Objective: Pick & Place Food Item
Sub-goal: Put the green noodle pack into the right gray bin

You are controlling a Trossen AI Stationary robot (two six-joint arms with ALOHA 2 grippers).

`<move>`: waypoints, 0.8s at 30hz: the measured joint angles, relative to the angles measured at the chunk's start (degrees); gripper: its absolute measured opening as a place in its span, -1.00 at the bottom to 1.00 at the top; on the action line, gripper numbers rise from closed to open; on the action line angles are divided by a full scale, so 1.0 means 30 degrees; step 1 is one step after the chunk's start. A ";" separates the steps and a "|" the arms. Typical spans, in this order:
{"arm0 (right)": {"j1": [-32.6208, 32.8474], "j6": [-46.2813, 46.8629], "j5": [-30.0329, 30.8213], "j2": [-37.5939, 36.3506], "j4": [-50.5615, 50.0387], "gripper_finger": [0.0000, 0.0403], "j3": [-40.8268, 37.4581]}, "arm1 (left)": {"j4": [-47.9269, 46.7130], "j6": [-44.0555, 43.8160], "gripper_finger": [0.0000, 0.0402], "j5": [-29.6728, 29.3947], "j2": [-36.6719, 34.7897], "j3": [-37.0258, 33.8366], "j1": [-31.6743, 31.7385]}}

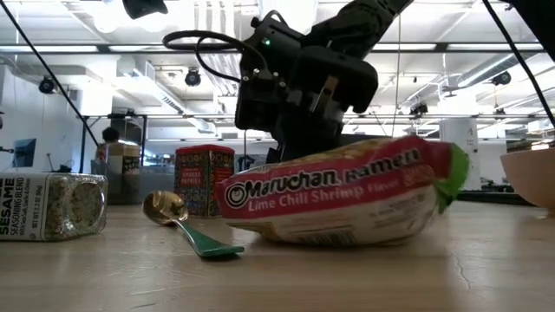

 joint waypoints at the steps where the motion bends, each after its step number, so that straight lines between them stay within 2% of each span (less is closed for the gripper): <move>1: 0.0000 -0.0007 0.0000 0.0000 -0.0044 -0.91 -0.0003 | 0.0000 0.0000 0.48 0.0000 -0.0002 0.0000 0.0000; 20: 0.0000 0.0575 0.0008 -0.1157 -0.0259 -0.95 0.0082 | -0.0219 0.0182 0.48 0.0000 -0.0002 0.0000 0.0000; 24: 0.0007 0.0425 0.0737 -0.1927 -0.0702 -0.95 0.0286 | -0.0219 0.0219 0.48 0.0000 -0.0002 0.0000 0.0000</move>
